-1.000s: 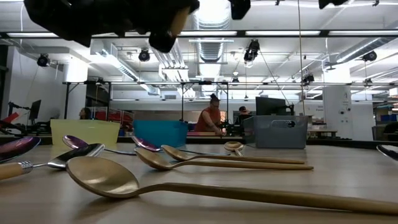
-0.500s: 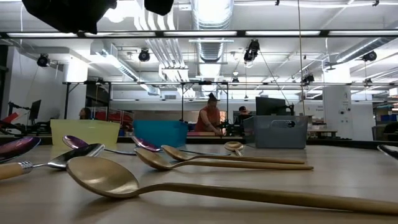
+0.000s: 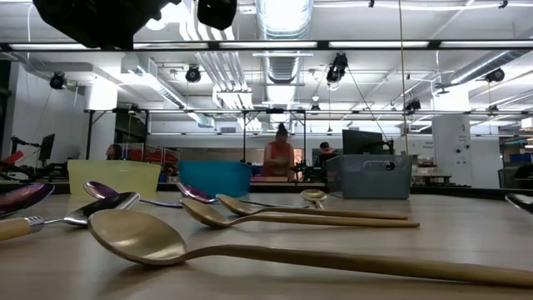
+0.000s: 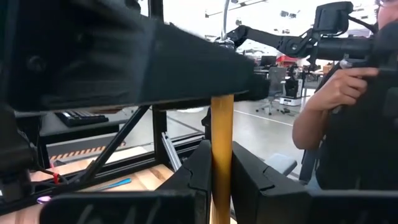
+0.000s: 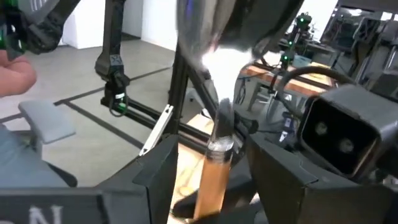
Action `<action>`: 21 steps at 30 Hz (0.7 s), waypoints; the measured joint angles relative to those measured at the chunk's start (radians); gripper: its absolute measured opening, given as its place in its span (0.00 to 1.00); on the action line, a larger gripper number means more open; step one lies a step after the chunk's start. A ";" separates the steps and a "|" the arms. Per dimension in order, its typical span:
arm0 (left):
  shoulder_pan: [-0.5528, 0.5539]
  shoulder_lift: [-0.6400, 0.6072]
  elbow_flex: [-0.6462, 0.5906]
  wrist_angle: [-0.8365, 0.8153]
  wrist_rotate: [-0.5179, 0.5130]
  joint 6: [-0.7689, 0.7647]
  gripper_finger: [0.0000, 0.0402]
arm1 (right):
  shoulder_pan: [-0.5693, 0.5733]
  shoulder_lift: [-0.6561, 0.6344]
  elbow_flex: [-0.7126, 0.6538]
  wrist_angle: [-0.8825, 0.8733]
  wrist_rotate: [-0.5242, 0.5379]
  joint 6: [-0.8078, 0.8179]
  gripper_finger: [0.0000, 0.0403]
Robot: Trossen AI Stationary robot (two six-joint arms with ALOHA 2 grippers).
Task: Sort silverware by color (type)
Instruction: Put the yellow spoon into the black bin
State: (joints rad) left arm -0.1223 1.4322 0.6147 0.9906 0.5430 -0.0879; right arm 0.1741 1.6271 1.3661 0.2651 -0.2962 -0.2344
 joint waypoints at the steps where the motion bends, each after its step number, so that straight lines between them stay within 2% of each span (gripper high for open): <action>1: 0.000 0.000 0.000 -0.001 0.000 0.000 0.04 | 0.000 0.003 0.004 0.001 0.000 -0.001 0.43; 6: 0.000 0.000 0.000 -0.004 0.000 0.002 0.04 | -0.005 0.011 0.017 0.000 -0.010 -0.010 0.30; 11: 0.000 0.000 0.000 -0.004 0.000 0.007 0.04 | -0.005 0.008 0.017 -0.001 -0.035 -0.011 0.10; 15: 0.004 0.000 0.000 -0.004 -0.004 -0.007 0.08 | -0.005 0.007 0.017 -0.001 -0.041 0.009 0.09; 21: 0.036 -0.009 0.000 -0.014 -0.035 -0.060 0.29 | -0.011 -0.007 0.017 -0.019 0.015 0.060 0.08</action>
State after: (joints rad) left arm -0.0867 1.4234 0.6147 0.9767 0.5077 -0.1480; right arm 0.1631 1.6200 1.3827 0.2465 -0.2813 -0.1746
